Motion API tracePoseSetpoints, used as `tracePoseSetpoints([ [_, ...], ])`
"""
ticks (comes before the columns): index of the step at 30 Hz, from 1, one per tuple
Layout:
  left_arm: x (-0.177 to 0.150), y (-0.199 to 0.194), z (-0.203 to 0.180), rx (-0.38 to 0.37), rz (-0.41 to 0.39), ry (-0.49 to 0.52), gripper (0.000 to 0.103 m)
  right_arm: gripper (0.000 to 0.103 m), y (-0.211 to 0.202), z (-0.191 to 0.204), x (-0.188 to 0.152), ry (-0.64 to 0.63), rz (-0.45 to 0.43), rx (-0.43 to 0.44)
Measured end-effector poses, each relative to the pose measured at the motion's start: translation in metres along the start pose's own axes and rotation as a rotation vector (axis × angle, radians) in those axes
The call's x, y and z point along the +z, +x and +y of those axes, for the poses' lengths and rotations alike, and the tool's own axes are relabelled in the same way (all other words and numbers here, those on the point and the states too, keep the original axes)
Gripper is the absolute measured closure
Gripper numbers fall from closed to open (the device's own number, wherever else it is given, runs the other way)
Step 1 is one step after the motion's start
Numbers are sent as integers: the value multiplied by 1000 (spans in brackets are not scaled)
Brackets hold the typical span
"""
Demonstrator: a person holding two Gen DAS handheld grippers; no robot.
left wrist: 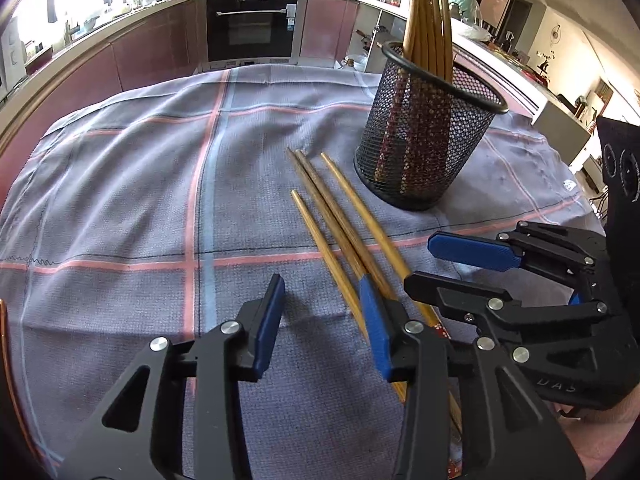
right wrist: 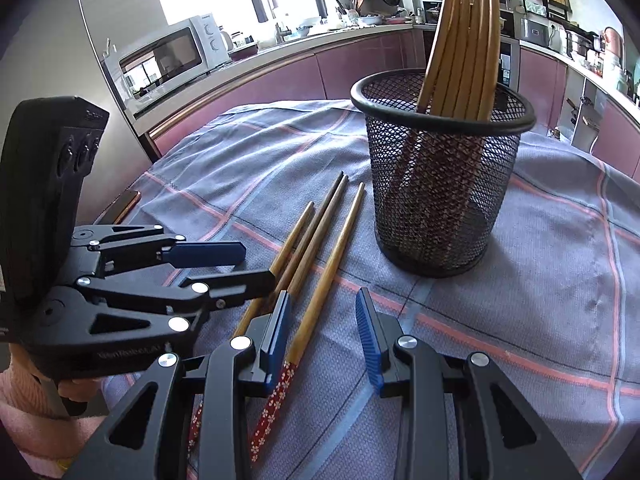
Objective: Organize utensils
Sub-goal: 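Position the open right gripper over the remaining chopsticks, then close the right gripper on one wooden chopstick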
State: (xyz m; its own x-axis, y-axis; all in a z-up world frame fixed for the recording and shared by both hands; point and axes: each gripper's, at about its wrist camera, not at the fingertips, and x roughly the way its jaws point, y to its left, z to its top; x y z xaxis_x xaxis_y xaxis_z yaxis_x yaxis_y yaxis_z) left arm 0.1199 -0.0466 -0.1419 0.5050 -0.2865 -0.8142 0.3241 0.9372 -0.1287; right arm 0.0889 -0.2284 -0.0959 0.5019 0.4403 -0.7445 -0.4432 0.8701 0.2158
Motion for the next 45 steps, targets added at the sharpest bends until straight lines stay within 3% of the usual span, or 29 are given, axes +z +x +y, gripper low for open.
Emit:
tracePoseSetpoints([
  [17, 10, 6, 5, 57, 21, 18, 71, 72, 20, 2, 12, -31, 13, -49],
  [23, 9, 6, 3, 62, 19, -1, 87, 86, 23, 6, 13, -49, 19, -78],
  [24, 8, 6, 3, 62, 17, -5, 88, 93, 23, 6, 13, -47, 17, -78],
  [27, 6, 2, 6, 62, 16, -20, 88, 93, 23, 3, 12, -38, 20, -73],
  [30, 4, 2, 11, 58, 19, -34, 79, 92, 22, 0, 12, -26, 24, -76],
  [35, 5, 4, 9, 67, 15, -23, 79, 90, 25, 2, 15, -41, 29, -80],
  [45, 5, -1, 12, 44, 1, -83, 95, 98, 15, -6, 11, 15, 11, -33],
])
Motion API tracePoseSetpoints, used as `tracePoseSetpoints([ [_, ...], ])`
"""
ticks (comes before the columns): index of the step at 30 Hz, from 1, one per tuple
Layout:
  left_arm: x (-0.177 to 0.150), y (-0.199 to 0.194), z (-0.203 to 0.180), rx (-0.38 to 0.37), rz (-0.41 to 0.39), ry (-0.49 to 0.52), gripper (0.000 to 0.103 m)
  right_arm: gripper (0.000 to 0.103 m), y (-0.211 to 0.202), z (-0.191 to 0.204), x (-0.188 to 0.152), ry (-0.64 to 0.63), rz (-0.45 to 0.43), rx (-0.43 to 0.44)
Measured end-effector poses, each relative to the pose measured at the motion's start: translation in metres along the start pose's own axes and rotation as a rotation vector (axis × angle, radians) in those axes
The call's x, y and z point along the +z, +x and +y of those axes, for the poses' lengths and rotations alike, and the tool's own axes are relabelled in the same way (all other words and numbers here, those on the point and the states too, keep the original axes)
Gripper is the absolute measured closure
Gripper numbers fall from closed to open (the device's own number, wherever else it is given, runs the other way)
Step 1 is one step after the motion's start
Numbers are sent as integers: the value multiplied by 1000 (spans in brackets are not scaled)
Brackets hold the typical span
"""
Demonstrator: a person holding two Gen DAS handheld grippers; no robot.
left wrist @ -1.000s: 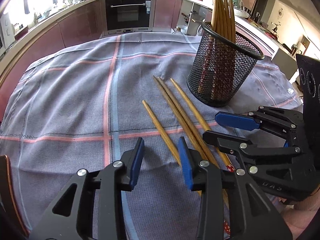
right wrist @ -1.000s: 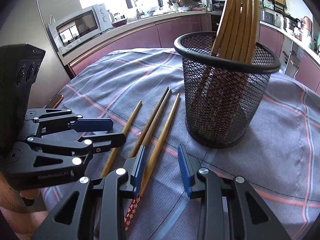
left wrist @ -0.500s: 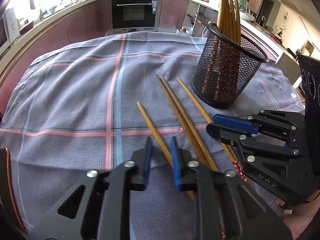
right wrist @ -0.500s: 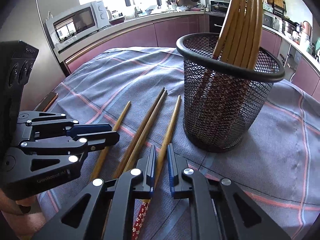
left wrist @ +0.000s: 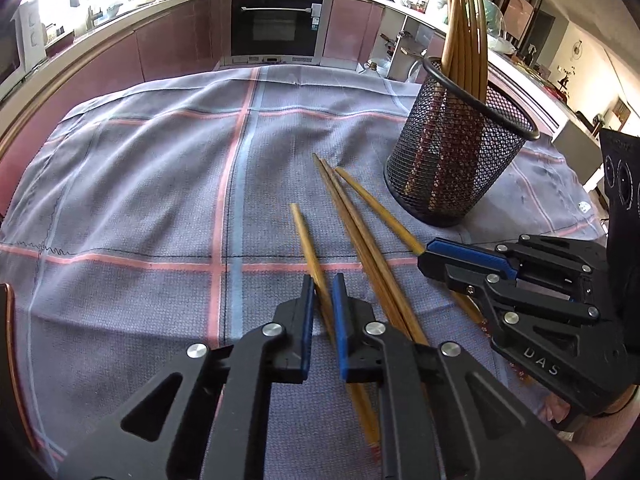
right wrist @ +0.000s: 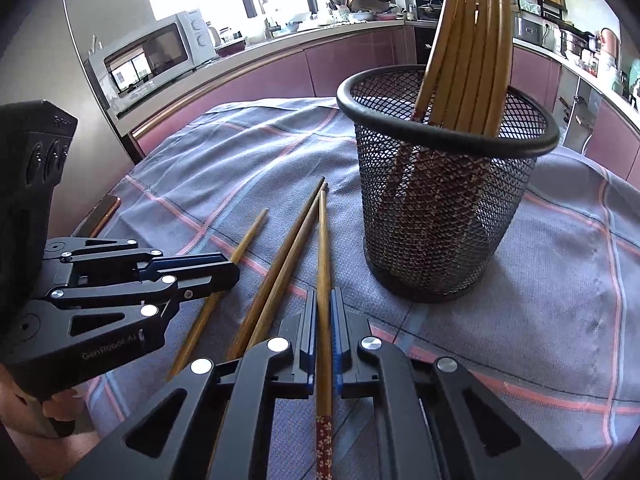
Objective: Organize utensils
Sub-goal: 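Close the right gripper on one wooden chopstick, then lift the chopstick upright with the right gripper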
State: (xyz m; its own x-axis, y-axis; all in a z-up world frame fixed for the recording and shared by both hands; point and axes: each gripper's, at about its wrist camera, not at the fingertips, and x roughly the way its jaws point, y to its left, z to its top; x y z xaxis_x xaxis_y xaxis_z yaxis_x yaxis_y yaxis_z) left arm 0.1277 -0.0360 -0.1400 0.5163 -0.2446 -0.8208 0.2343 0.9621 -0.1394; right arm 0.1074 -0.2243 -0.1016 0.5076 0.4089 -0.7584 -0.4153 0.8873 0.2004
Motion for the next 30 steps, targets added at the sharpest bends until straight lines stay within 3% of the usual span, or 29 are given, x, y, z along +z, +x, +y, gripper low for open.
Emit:
tracePoseSetpoints([
  [14, 6, -55, -7, -89, -121, 28, 96, 98, -59, 1, 2, -10, -139, 106],
  [30, 17, -110, -22, -170, -238, 53, 96, 98, -109, -14, 8, 19, -292, 96],
])
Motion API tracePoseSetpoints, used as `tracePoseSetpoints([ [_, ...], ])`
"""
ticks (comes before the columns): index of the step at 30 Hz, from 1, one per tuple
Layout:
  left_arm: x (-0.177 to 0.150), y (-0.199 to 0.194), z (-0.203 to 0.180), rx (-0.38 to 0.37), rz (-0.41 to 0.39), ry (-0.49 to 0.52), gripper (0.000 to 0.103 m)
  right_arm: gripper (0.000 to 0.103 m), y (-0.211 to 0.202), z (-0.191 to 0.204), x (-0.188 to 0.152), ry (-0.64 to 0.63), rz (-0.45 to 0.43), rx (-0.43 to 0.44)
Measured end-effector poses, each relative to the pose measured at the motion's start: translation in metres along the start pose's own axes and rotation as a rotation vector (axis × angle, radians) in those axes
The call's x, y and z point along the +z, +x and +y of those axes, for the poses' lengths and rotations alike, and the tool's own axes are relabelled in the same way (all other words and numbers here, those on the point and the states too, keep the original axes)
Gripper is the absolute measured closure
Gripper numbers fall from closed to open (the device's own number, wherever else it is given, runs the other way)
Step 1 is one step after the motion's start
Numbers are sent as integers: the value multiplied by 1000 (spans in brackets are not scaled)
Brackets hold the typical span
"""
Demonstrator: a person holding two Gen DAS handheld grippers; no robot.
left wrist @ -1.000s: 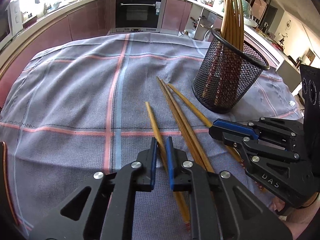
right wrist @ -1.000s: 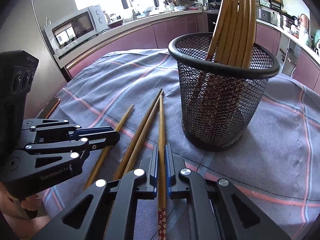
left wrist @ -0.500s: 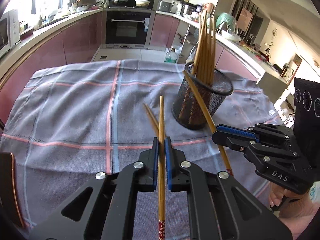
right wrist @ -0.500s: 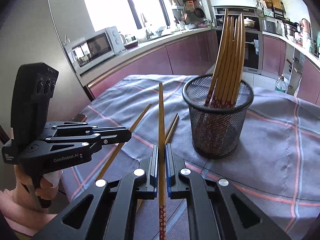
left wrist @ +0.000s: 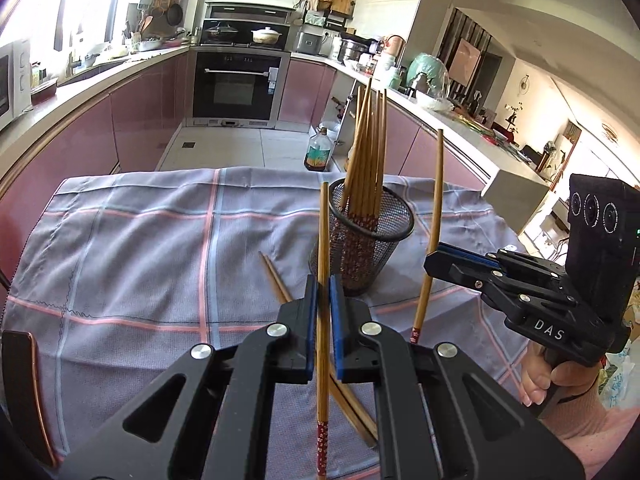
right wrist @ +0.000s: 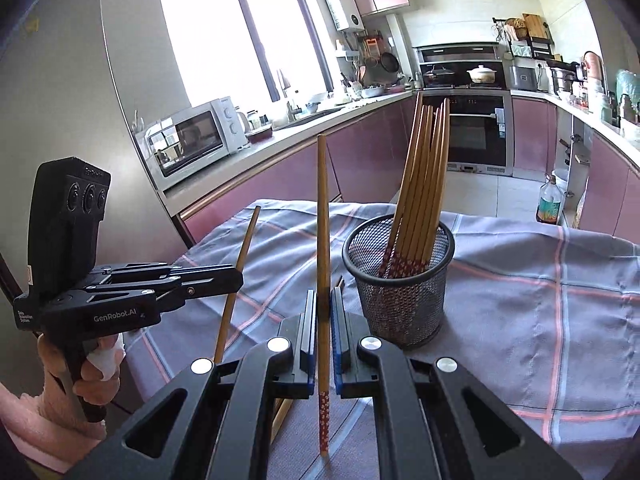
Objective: Organize utensils
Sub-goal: 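Lift the chopstick upright with the right gripper, then carry the upright chopstick with the right gripper over the mesh cup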
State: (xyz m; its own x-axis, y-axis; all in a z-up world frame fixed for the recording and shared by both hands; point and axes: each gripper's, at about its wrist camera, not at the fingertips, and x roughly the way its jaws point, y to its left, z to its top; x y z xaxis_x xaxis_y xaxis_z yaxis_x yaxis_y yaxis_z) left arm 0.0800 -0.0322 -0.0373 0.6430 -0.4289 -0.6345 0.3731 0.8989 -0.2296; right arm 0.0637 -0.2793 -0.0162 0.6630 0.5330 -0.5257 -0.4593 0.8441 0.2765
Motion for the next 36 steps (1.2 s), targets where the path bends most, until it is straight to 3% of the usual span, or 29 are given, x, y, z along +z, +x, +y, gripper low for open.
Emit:
tracePoseSetpoints([
  [12, 20, -26, -15, -40, -87, 9, 96, 98, -21, -3, 20, -10, -80, -9],
  [36, 109, -68, -46, -87, -288, 42, 96, 98, -39, -20, 77, -12, -248, -59],
])
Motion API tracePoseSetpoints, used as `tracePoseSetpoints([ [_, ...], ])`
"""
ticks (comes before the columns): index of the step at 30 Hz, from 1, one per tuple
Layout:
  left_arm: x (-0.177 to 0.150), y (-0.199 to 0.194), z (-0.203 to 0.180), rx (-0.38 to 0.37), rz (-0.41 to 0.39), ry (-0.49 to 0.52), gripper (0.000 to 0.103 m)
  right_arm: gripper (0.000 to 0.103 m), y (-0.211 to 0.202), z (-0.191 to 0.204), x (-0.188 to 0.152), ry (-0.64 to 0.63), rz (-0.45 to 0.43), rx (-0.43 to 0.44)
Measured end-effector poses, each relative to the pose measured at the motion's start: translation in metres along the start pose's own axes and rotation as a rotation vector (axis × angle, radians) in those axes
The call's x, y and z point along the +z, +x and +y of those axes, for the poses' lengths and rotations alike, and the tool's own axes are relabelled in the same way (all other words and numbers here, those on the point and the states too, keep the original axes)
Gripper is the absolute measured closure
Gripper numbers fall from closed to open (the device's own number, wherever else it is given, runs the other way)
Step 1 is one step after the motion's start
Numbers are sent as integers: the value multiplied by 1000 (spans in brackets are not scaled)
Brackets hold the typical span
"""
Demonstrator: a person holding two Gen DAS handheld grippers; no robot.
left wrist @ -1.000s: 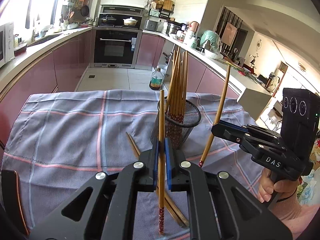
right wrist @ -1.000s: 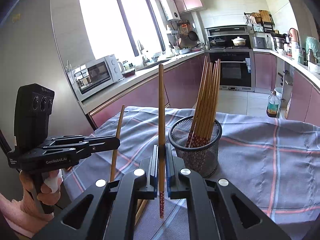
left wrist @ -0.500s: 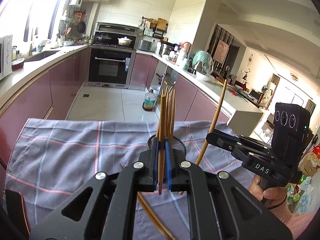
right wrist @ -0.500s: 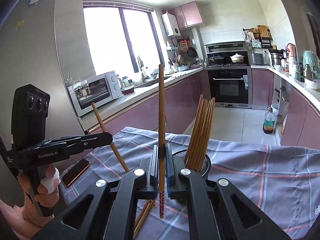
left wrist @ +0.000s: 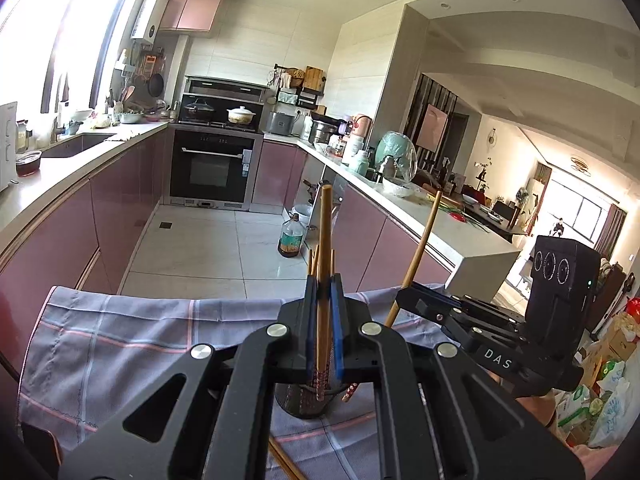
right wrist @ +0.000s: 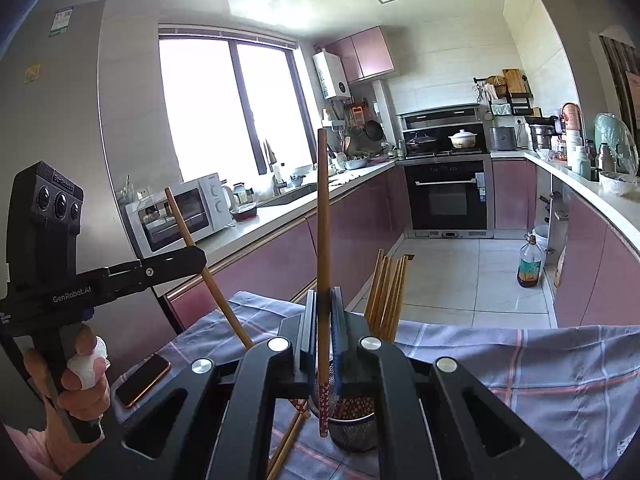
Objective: Organize utensils
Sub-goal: 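Carry the upright chopstick with the right gripper over the mesh cup, then lower the chopstick into the mesh cup and open the right gripper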
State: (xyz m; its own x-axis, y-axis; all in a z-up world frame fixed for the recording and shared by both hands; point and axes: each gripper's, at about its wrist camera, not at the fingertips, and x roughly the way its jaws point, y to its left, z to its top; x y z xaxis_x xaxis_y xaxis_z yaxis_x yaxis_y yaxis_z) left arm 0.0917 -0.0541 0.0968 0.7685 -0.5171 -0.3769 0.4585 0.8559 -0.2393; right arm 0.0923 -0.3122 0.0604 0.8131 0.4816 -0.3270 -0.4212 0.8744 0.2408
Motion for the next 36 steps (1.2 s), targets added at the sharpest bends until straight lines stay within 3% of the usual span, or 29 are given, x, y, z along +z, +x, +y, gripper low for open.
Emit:
tracePoseSetpoints([
  [12, 18, 22, -7, 41, -6, 0, 96, 98, 12, -15, 5, 53, -28, -42],
  [25, 25, 34, -5, 36, 5, -22, 96, 98, 24, -14, 4, 77, -42, -48],
  [36, 23, 36, -3, 40, 6, -29, 96, 98, 40, -19, -4, 85, 3, -55],
])
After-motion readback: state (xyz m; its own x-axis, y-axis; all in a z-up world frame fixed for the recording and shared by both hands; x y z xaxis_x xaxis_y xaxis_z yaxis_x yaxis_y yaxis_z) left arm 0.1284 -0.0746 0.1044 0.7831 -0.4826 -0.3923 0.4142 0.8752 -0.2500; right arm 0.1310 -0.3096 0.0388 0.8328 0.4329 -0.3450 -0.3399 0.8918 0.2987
